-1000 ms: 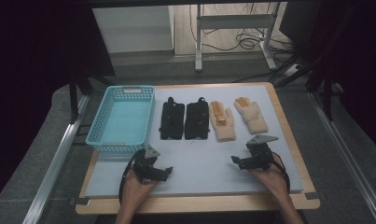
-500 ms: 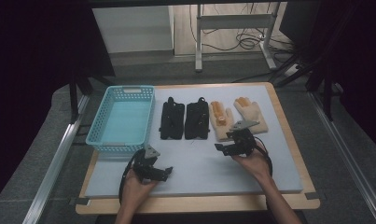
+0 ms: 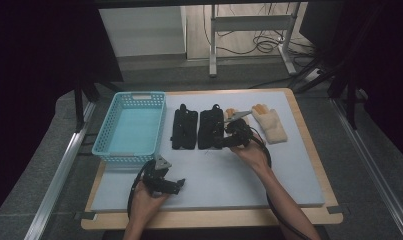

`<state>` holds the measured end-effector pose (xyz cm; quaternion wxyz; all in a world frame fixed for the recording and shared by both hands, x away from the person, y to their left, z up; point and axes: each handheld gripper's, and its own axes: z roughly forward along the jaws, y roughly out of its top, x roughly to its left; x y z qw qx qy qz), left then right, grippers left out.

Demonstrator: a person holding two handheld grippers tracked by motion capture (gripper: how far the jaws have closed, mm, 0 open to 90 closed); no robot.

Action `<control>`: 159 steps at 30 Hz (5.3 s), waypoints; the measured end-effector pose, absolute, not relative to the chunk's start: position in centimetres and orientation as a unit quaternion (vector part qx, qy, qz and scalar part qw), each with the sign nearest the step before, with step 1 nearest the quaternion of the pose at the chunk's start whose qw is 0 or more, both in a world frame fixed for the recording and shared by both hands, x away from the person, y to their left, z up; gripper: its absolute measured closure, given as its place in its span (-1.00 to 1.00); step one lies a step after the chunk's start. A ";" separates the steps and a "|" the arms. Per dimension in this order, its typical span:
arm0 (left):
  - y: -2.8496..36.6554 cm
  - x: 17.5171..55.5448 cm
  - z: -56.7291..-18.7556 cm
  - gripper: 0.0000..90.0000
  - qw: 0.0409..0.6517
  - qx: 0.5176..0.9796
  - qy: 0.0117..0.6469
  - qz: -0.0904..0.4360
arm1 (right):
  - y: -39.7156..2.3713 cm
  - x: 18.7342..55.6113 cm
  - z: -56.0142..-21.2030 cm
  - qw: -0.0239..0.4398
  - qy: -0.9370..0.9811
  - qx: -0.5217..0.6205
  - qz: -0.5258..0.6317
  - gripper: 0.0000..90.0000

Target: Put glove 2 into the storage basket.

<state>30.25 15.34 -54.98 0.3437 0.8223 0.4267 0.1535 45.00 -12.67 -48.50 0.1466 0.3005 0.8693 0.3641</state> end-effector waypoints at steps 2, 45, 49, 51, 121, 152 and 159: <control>15.3 30.2 -55.0 -0.94 0.343 0.822 0.427 0.154 | -12.0 45.7 -48.6 0.154 0.871 0.299 0.358 0.01; 15.3 30.2 -55.0 -0.93 0.345 0.821 0.428 0.153 | -9.1 49.5 -48.3 0.111 0.875 0.321 0.343 0.82; 15.3 30.3 -55.0 -0.93 0.344 0.822 0.427 0.154 | -9.7 45.9 -46.1 0.094 0.872 0.307 0.370 0.81; 15.3 30.3 -55.0 -0.93 0.344 0.822 0.427 0.154 | -9.8 45.1 -45.8 0.088 0.872 0.304 0.374 0.81; 15.3 30.2 -55.0 -0.93 0.345 0.822 0.427 0.153 | -2.6 51.8 -52.4 0.095 0.876 0.339 0.330 0.27; 15.4 30.2 -55.0 -0.93 0.344 0.822 0.426 0.154 | -7.6 48.5 -44.6 0.051 0.845 0.327 0.420 0.90; 15.4 30.3 -55.0 -0.93 0.344 0.822 0.426 0.154 | -9.5 46.6 -42.1 0.060 0.845 0.322 0.422 0.90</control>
